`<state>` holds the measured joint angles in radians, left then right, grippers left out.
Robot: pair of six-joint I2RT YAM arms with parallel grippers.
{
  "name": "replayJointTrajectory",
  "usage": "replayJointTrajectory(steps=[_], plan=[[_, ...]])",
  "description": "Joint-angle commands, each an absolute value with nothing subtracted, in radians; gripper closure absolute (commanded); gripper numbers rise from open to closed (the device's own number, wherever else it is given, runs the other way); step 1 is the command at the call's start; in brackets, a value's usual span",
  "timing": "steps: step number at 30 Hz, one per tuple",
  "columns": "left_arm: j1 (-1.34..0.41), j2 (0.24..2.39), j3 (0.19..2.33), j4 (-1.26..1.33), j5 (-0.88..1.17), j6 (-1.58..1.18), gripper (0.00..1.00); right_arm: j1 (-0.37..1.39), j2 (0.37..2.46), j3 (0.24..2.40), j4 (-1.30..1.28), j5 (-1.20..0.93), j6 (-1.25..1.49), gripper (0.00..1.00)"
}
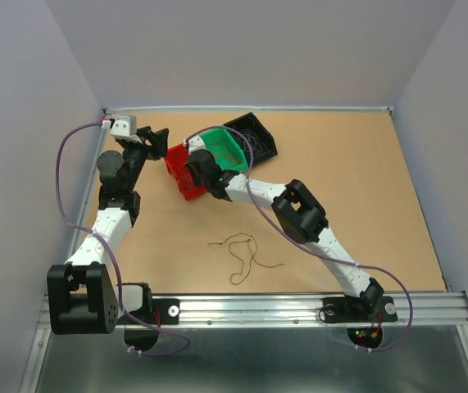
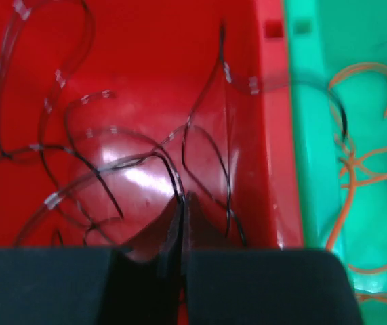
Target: Untangle the cables
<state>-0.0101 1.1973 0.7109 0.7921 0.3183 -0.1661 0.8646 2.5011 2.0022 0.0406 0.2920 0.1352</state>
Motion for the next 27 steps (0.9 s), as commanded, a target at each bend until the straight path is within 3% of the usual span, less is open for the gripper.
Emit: replayJointTrajectory(steps=[1, 11, 14, 21, 22, 27], plan=[[-0.008, 1.189, 0.704, 0.877, 0.322, -0.17, 0.34, 0.897, 2.597, 2.135, -0.202, 0.305, 0.085, 0.99], [-0.008, 1.2, 0.704, 0.881, 0.311, -0.158, 0.34, 0.908, 2.451, 2.013, -0.284, 0.287, 0.101, 0.98], [-0.008, 1.203, 0.704, 0.879, 0.287, -0.153, 0.34, 0.907, 2.412, 2.045, -0.284, 0.298, 0.101, 0.82], [-0.008, 1.196, 0.703, 0.874, 0.242, -0.147, 0.33, 0.907, 2.304, 2.054, -0.282, 0.308, 0.123, 0.65], [-0.008, 1.198, 0.703, 0.873, 0.242, -0.147, 0.33, 0.907, 2.278, 2.042, -0.284, 0.311, 0.124, 0.57], [-0.009, 1.216, 0.712, 0.868, 0.25, -0.152, 0.32, 0.908, 2.194, 1.984, -0.281, 0.29, 0.137, 0.38]])
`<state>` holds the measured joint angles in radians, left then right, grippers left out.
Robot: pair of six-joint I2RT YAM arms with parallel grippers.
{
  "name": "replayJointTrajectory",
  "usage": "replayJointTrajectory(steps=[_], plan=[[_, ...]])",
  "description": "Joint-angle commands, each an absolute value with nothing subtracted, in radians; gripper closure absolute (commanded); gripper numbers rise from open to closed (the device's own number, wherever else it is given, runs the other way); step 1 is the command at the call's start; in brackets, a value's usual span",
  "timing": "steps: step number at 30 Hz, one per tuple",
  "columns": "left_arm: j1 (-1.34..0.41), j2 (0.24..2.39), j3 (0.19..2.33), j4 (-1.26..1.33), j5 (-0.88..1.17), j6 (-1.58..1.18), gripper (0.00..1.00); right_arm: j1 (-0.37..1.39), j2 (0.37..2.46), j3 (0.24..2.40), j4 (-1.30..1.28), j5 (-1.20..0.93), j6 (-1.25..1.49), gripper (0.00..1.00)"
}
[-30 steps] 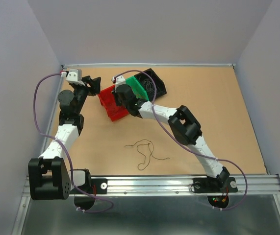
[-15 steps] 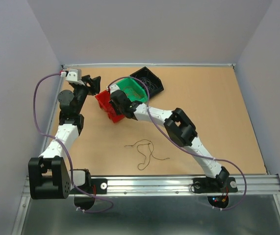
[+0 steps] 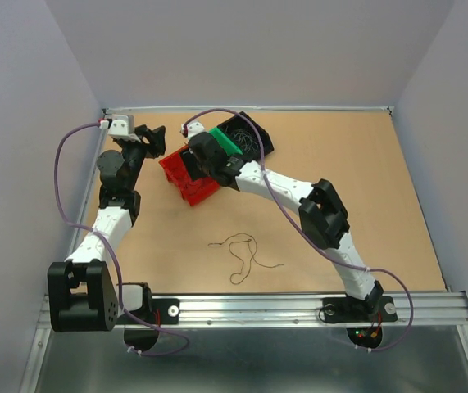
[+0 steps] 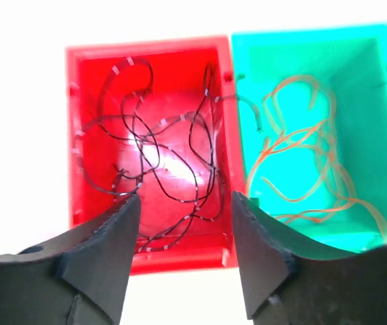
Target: Untangle the cables
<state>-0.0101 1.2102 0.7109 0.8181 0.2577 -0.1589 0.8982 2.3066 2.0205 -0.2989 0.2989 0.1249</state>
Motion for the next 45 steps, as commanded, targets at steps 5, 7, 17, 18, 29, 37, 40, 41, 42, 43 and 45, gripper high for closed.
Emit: replayJointTrajectory(steps=[5, 7, 17, 18, 29, 37, 40, 41, 42, 43, 45], plan=[[-0.008, 1.235, 0.738, 0.824, 0.294, -0.138, 0.28, 0.908, 2.1, 1.857, -0.281, 0.239, 0.166, 0.27], [-0.008, 1.236, 0.736, 0.822, 0.317, -0.133, 0.26, 0.908, 2.021, 1.79, -0.279, 0.198, 0.196, 0.26], [-0.052, 1.252, 0.739, 0.815, 0.273, -0.095, 0.02, 0.917, 1.562, 1.096, -0.265, 0.118, 0.253, 0.0], [-0.057, 1.246, 0.736, 0.816, 0.267, -0.088, 0.01, 0.916, 1.537, 1.059, -0.264, 0.115, 0.25, 0.0], [-0.069, 1.203, 0.689, 0.874, 0.262, -0.069, 0.01, 1.012, 1.623, 0.923, -0.164, 0.063, 0.308, 0.0], [-0.075, 1.221, 0.692, 0.877, 0.27, -0.064, 0.01, 1.126, 1.667, 0.953, -0.182, 0.126, 0.265, 0.0], [-0.075, 1.212, 0.689, 0.881, 0.27, -0.063, 0.01, 1.147, 1.726, 0.98, -0.219, 0.156, 0.256, 0.0], [-0.075, 1.21, 0.687, 0.882, 0.27, -0.061, 0.01, 1.16, 1.744, 0.998, -0.228, 0.15, 0.252, 0.0], [-0.075, 1.21, 0.686, 0.882, 0.27, -0.061, 0.01, 1.166, 1.775, 1.008, -0.247, 0.153, 0.25, 0.0], [-0.077, 1.209, 0.686, 0.884, 0.271, -0.063, 0.01, 1.183, 1.795, 1.017, -0.259, 0.193, 0.252, 0.03], [-0.077, 1.209, 0.686, 0.887, 0.273, -0.06, 0.01, 1.201, 1.862, 1.066, -0.329, 0.263, 0.253, 0.06]])
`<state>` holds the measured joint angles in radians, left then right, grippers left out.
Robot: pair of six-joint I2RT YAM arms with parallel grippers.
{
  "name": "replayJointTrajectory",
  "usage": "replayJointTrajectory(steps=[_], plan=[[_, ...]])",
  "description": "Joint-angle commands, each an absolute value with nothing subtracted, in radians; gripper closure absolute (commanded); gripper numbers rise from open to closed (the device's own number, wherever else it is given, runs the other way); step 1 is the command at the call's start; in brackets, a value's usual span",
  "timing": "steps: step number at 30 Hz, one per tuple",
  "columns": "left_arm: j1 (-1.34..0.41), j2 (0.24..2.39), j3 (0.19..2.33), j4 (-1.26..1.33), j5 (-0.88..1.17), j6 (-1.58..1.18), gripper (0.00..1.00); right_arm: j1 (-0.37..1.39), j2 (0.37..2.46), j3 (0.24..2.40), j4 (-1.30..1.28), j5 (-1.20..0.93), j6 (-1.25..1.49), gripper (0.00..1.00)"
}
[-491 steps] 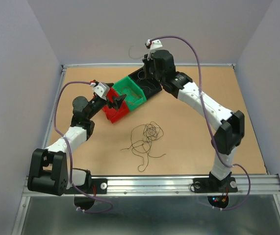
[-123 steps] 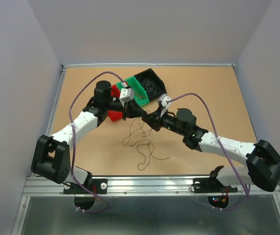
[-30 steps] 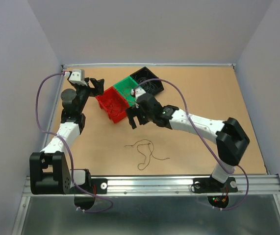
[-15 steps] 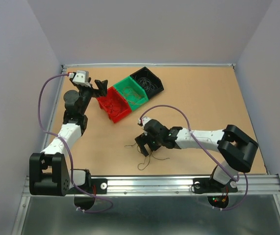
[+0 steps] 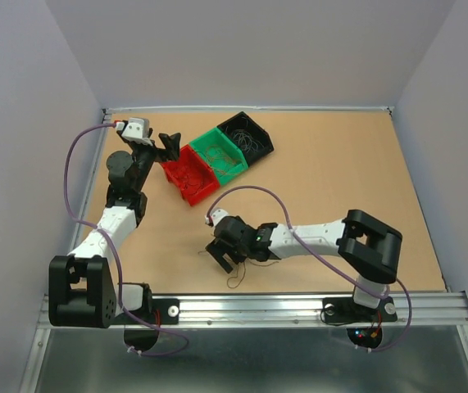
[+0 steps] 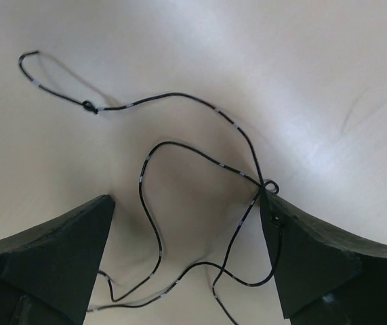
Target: Untangle the cables
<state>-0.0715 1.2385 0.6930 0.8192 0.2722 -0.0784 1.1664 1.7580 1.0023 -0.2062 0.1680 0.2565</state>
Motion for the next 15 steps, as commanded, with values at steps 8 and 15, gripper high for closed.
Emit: replayJointTrajectory(steps=[8, 15], plan=[[-0.08, 1.215, 0.684, 0.89, 0.281, -0.06, 0.01, 1.238, 1.922, 1.124, -0.43, 0.429, 0.295, 0.83], [-0.081, 1.198, 0.68, 0.891, 0.287, -0.061, 0.01, 1.218, 1.767, 1.042, -0.286, 0.44, 0.281, 0.99]])
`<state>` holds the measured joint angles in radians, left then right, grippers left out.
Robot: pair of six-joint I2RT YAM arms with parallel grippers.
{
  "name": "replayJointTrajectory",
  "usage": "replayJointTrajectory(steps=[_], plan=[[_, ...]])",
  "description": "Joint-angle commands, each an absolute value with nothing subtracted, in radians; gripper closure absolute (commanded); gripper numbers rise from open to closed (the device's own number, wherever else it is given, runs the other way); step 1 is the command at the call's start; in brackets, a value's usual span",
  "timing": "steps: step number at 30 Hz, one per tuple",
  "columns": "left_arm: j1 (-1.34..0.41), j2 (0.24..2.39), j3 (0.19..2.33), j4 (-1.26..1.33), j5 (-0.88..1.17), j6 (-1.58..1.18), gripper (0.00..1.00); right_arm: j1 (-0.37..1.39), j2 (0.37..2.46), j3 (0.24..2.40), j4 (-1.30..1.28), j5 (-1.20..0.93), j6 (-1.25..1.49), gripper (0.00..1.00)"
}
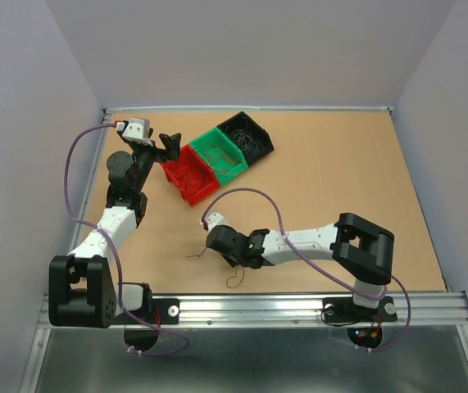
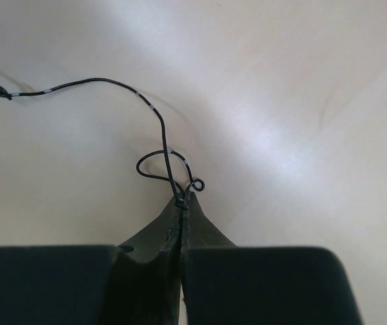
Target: Untangle the cables
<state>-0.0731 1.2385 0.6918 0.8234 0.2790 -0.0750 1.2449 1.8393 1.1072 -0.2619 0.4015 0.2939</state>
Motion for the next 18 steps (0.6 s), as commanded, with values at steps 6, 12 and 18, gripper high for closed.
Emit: replayJointTrajectory(steps=[6, 12, 18], plan=[[-0.081, 1.18, 0.676, 0.89, 0.269, -0.054, 0.01, 1.143, 1.591, 1.06, -0.183, 0.428, 0.238, 0.99], [-0.058, 1.195, 0.696, 0.874, 0.195, -0.106, 0.01, 1.075, 1.558, 1.263, -0.092, 0.315, 0.173, 0.99], [-0.008, 1.219, 0.703, 0.885, 0.19, -0.184, 0.02, 1.005, 1.745, 1.576, -0.051, 0.25, 0.124, 1.0]])
